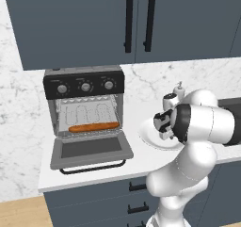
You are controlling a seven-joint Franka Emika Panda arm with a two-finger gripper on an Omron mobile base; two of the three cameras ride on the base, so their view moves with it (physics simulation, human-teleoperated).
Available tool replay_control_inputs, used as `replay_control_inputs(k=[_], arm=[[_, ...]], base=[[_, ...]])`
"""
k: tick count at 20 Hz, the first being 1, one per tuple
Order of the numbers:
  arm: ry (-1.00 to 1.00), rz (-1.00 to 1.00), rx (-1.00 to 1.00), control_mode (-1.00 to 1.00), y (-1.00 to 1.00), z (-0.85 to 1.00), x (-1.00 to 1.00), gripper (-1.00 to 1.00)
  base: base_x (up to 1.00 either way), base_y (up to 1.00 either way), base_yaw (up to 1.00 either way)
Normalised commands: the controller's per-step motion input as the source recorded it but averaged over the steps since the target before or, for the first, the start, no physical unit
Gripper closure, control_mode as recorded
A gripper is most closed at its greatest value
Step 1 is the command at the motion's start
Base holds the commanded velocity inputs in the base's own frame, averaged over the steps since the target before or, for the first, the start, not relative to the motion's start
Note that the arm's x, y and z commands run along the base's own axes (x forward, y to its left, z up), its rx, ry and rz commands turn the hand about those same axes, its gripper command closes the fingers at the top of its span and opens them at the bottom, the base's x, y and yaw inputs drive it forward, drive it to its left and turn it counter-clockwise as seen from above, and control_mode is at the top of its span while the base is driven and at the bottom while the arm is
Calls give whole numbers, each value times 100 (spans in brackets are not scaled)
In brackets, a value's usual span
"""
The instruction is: Pick up the kebab skewer and baguette bread, and place them inside the toaster oven. Close the toaster oven door and start by setting the timer.
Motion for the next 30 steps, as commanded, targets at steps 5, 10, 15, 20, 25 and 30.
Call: replay_control_inputs(k=[5,10,15,20,25,30], arm=[[0,6,1,-100,-3,0,0,100],[0,13,6,-100,-11,42,-43,100],[0,19,9,-100,-3,67,-86,100],[-2,23,2,-100,50,46,-90,100],[0,20,0,-100,98,45,-51,100],[0,19,0,-100,100,54,-29,100]], base=[[0,0,0],[0,0,0],[0,0,0],[0,0,0],[0,0,0],[0,0,0]])
